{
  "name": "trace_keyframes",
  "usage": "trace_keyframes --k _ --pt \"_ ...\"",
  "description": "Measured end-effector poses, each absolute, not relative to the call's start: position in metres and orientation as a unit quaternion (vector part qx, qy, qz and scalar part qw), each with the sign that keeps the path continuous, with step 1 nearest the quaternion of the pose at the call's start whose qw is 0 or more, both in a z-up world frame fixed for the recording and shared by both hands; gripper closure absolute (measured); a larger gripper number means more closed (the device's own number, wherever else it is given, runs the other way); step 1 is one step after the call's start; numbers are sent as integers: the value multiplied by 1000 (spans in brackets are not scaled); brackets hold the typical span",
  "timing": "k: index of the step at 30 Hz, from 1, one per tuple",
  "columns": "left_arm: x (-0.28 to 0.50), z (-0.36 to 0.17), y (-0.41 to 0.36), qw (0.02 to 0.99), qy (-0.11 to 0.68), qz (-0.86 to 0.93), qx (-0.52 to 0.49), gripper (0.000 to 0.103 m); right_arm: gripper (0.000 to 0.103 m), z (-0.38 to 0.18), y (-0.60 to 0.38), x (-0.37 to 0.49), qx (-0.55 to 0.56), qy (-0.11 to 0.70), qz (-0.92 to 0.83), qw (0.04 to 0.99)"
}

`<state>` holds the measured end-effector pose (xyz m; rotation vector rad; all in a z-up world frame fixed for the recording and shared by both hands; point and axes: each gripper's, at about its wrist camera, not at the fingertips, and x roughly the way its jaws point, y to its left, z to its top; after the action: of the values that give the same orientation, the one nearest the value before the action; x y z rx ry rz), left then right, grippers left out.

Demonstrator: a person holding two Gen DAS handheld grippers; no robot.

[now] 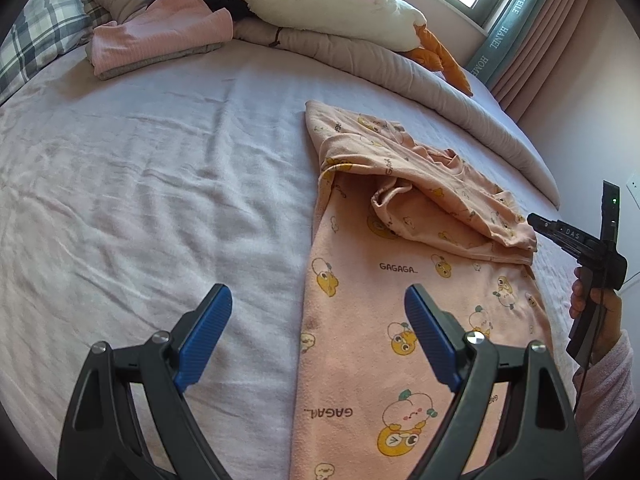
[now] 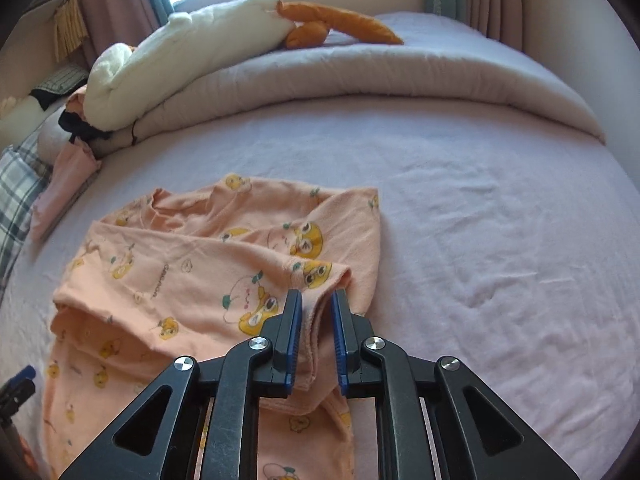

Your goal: Fold small clothes

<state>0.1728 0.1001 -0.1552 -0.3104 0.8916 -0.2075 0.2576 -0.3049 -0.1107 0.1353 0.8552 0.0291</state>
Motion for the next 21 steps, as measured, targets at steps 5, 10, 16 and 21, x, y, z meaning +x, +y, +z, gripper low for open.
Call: trace_keyframes --k 5,10,16,21 --pt "181 -149 93 884 422 -123 -157 15 69 -100 -271 245 99 387 126 908" --pt "200 -133 69 877 405 -198 -167 16 69 -126 -206 254 137 432 273 849" --pt "252 -148 29 830 428 -294 -204 37 69 -143 -185 267 162 450 269 836" --pt "278 -162 12 820 428 -299 -234 53 70 -150 -206 262 190 446 251 838"
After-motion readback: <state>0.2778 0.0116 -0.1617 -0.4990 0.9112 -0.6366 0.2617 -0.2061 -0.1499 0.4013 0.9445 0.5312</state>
